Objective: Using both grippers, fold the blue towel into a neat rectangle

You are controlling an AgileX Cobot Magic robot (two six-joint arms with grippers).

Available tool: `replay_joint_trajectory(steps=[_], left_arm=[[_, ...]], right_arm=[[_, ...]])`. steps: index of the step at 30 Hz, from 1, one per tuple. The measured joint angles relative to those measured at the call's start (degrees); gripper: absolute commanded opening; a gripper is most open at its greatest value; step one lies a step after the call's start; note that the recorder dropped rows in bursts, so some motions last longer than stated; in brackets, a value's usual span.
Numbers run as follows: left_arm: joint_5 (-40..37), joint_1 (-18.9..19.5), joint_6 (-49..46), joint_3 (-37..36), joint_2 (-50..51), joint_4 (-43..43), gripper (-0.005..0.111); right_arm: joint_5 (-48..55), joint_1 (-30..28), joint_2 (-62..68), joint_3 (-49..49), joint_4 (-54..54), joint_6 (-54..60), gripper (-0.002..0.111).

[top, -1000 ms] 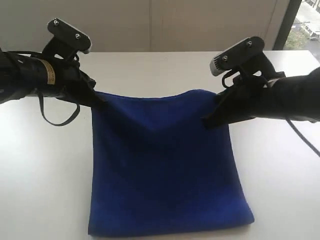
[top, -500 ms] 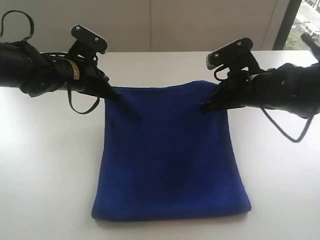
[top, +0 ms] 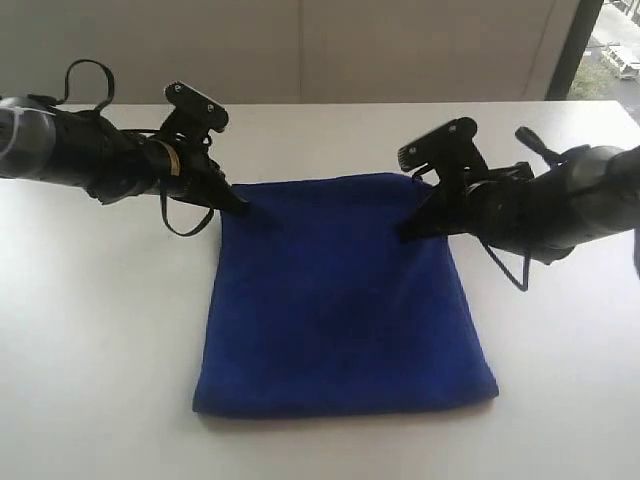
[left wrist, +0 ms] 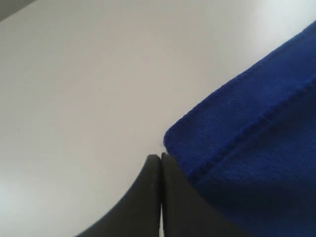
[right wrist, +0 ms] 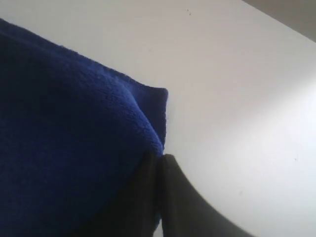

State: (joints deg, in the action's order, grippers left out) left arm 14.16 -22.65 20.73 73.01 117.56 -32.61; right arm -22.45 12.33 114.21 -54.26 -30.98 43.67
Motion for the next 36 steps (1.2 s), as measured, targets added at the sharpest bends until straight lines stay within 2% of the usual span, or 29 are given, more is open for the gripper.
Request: replay_joint_trajectory(steps=[3,9,11,13,17,20,22,25,27,28,29,32,36], left_arm=[[1.2,0.0,0.0,0.4,2.0,0.0,0.012],[2.5,0.0,-0.2,0.5,3.8,0.1,0.061],[3.2,0.0,-0.7,0.5,3.8,0.2,0.073],[4.1,0.0,-1.0,0.6,3.8,0.2,0.078],[3.9,0.0,-1.1,1.1,3.4,0.2,0.078],[0.5,0.0,-1.3,1.3,1.0,0.2,0.073],[-3.2,0.0,-1.3,1.3,-1.5,0.2,0.063],[-8.9,0.0,-1.3,1.4,-5.0,0.2,0.038],[-12.7,0.0,-1.4,1.4,-7.1,0.2,0.018],[-14.5,0.0,-1.4,1.4,-7.8,0.2,0.008],[-16.2,0.0,-1.4,1.4,-8.5,0.7,0.0],[-20.4,0.0,-1.4,1.4,-9.9,4.0,0.0],[-25.6,0.0,-1.4,1.4,-10.2,12.7,0.0]], right_arm=[[-0.5,0.0,1.9,0.0,0.0,0.0,0.012],[-2.5,0.0,2.6,-0.2,0.0,0.0,0.046],[-3.2,0.0,2.6,-0.4,0.0,0.0,0.054],[-3.5,0.0,2.6,-0.4,0.0,0.0,0.058],[-3.2,0.0,2.1,-0.4,-0.6,0.0,0.058],[-1.5,0.0,-0.3,-0.4,-3.3,0.0,0.057],[-0.6,0.0,-2.9,-0.4,-6.5,0.0,0.049],[3.1,-0.3,-6.8,-0.6,-11.4,0.0,0.02],[10.1,-1.3,-9.1,-1.8,-12.8,0.0,0.005],[13.8,-1.8,-9.7,-2.6,-13.3,0.0,0.0],[20.1,-3.1,-10.3,-4.1,-13.7,0.0,0.0],[34.6,-6.4,-10.5,-8.3,-14.3,-1.8,0.0],[45.1,-10.4,-10.1,-12.1,-14.3,-3.7,0.0]])
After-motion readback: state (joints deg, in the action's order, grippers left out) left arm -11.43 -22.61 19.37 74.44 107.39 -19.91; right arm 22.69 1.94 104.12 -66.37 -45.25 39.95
